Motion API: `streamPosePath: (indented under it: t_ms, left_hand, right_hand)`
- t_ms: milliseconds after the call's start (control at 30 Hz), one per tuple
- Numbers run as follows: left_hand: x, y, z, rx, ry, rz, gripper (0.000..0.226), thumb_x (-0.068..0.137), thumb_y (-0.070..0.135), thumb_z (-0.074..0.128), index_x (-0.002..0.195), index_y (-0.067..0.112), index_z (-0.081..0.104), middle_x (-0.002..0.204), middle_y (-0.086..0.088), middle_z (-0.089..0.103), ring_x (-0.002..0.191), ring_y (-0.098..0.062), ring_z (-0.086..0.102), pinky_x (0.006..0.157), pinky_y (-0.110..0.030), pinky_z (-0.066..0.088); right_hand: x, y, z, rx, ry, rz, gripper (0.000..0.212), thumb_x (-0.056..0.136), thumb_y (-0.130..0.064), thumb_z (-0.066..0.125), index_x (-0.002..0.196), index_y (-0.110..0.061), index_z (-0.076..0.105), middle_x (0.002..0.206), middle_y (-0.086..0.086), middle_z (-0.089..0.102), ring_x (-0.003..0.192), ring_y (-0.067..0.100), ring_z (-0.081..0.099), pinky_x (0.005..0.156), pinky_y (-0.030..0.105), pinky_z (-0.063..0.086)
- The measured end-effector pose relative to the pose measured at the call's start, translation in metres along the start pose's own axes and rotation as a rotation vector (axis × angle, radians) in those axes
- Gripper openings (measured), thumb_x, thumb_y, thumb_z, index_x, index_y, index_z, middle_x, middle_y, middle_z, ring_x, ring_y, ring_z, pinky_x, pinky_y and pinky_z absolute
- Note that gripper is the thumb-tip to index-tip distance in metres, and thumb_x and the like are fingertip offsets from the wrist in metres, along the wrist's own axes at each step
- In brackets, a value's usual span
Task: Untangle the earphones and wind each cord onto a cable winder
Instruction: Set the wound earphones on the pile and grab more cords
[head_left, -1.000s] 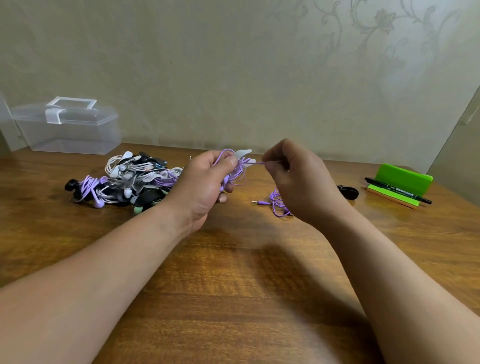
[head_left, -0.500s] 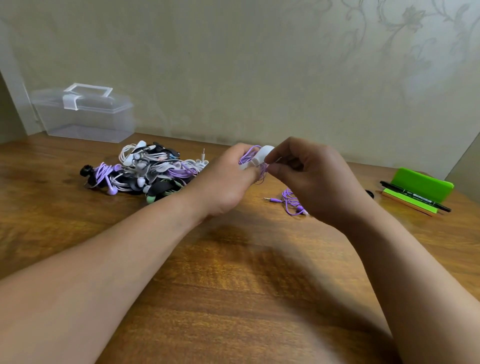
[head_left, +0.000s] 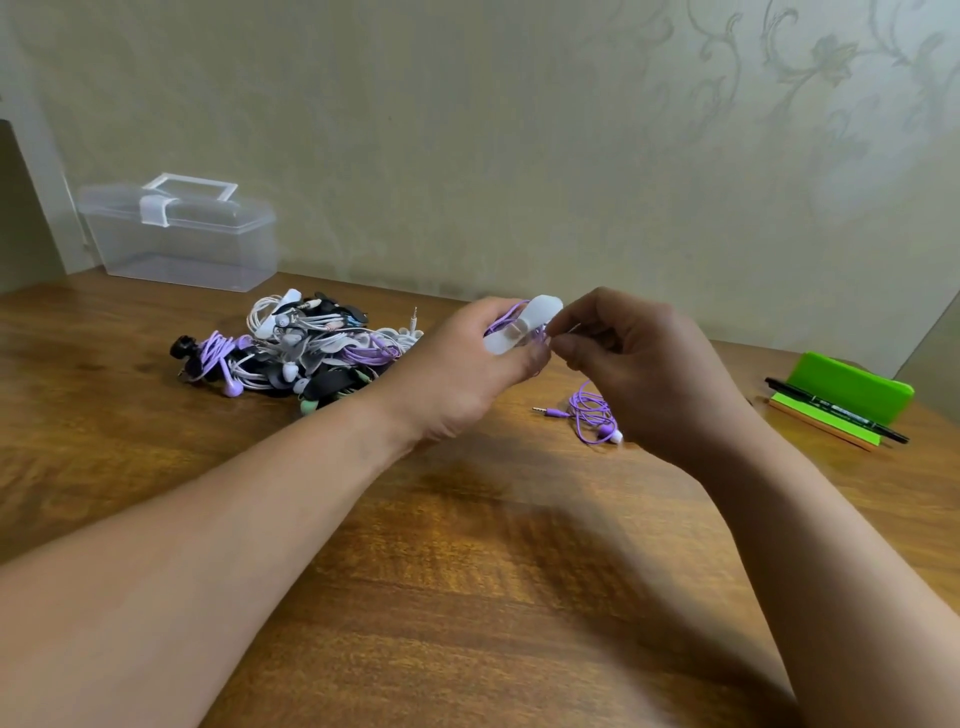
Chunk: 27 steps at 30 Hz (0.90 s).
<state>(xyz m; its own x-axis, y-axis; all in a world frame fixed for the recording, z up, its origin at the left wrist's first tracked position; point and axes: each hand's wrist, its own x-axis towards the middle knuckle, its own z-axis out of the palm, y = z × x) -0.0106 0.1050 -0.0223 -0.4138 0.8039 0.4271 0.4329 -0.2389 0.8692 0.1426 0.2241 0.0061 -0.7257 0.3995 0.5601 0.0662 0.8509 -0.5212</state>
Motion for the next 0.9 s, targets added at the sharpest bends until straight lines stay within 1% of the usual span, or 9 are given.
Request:
streamPosePath:
  t_ms: [133, 367, 467, 567, 633, 700, 767, 833, 900]
  left_hand:
    - [-0.002, -0.001, -0.003, 0.250, 0.032, 0.061, 0.034, 0.099, 0.033, 0.069, 0.132, 0.027, 0.064, 0.117, 0.007, 0.068, 0.106, -0.004, 0.063, 0.089, -0.022, 0.049]
    - [-0.006, 0.003, 0.002, 0.545, -0.150, -0.029, 0.042, 0.102, 0.026, 0.060, 0.143, 0.028, 0.052, 0.123, 0.003, 0.046, 0.111, -0.013, 0.056, 0.088, -0.026, 0.041]
    - [-0.008, 0.006, 0.004, 0.572, -0.226, -0.063, 0.026, 0.099, 0.022, 0.055, 0.125, 0.028, 0.054, 0.117, 0.005, 0.041, 0.104, -0.014, 0.053, 0.078, -0.024, 0.037]
    - [-0.009, 0.006, 0.005, 0.581, -0.240, -0.049, 0.024, 0.102, 0.033, 0.055, 0.126, 0.025, 0.056, 0.116, 0.006, 0.041, 0.104, -0.011, 0.052, 0.083, -0.028, 0.037]
    - [-0.009, 0.003, 0.006, 0.540, -0.210, 0.003, 0.004, 0.104, 0.031, 0.056, 0.100, 0.030, 0.058, 0.104, 0.008, 0.044, 0.094, -0.006, 0.052, 0.082, -0.029, 0.037]
    - [-0.009, 0.001, 0.006, 0.519, -0.192, 0.064, 0.021, 0.104, 0.025, 0.058, 0.088, 0.036, 0.051, 0.100, 0.010, 0.046, 0.089, -0.003, 0.052, 0.080, -0.030, 0.038]
    - [-0.008, -0.001, 0.005, 0.475, -0.194, 0.102, 0.019, 0.102, 0.022, 0.061, 0.108, 0.039, 0.056, 0.112, 0.008, 0.054, 0.107, -0.004, 0.056, 0.092, -0.028, 0.044]
    - [-0.006, -0.002, 0.003, 0.481, -0.210, 0.128, 0.044, 0.101, 0.022, 0.064, 0.142, 0.029, 0.051, 0.135, 0.005, 0.057, 0.129, -0.006, 0.052, 0.110, -0.029, 0.041]
    - [-0.006, -0.001, 0.003, 0.486, -0.212, 0.132, 0.062, 0.099, 0.020, 0.066, 0.155, 0.024, 0.040, 0.147, 0.003, 0.054, 0.137, -0.007, 0.049, 0.116, -0.034, 0.039]
  right_hand:
    - [0.000, -0.001, 0.000, -0.040, -0.046, -0.063, 0.018, 0.099, -0.013, 0.068, 0.107, -0.026, 0.078, 0.095, -0.010, 0.072, 0.091, 0.009, 0.068, 0.079, 0.029, 0.053]
    - [-0.002, -0.002, 0.000, -0.024, -0.081, -0.042, 0.017, 0.095, -0.014, 0.074, 0.094, -0.028, 0.065, 0.085, -0.010, 0.073, 0.083, 0.008, 0.070, 0.074, 0.027, 0.056]
    - [-0.003, -0.003, 0.003, 0.020, -0.105, -0.015, 0.014, 0.095, -0.015, 0.075, 0.090, -0.027, 0.068, 0.083, -0.010, 0.075, 0.079, 0.008, 0.071, 0.069, 0.026, 0.055]
    - [0.000, 0.003, 0.005, 0.130, -0.126, 0.057, 0.012, 0.093, -0.013, 0.077, 0.088, -0.022, 0.071, 0.081, -0.004, 0.077, 0.078, 0.016, 0.073, 0.070, 0.033, 0.056]
    - [0.001, 0.006, 0.006, 0.200, -0.139, 0.083, 0.009, 0.092, -0.013, 0.078, 0.088, -0.019, 0.072, 0.082, 0.004, 0.078, 0.081, 0.028, 0.074, 0.075, 0.042, 0.057]
    - [0.002, 0.009, 0.005, 0.266, -0.155, 0.106, 0.009, 0.092, -0.014, 0.079, 0.089, -0.018, 0.072, 0.082, 0.014, 0.076, 0.078, 0.033, 0.071, 0.074, 0.043, 0.055]
    - [0.002, 0.010, 0.004, 0.291, -0.180, 0.125, 0.010, 0.092, -0.014, 0.079, 0.087, -0.019, 0.072, 0.085, 0.025, 0.071, 0.070, 0.024, 0.061, 0.069, 0.035, 0.046]
    - [0.002, 0.011, 0.003, 0.276, -0.203, 0.114, 0.012, 0.092, -0.012, 0.079, 0.086, -0.018, 0.070, 0.084, 0.028, 0.068, 0.070, 0.021, 0.056, 0.068, 0.034, 0.042]
    - [0.001, 0.011, 0.005, 0.254, -0.227, 0.090, 0.014, 0.093, -0.011, 0.078, 0.085, -0.017, 0.068, 0.078, 0.025, 0.062, 0.068, 0.020, 0.052, 0.066, 0.034, 0.040]
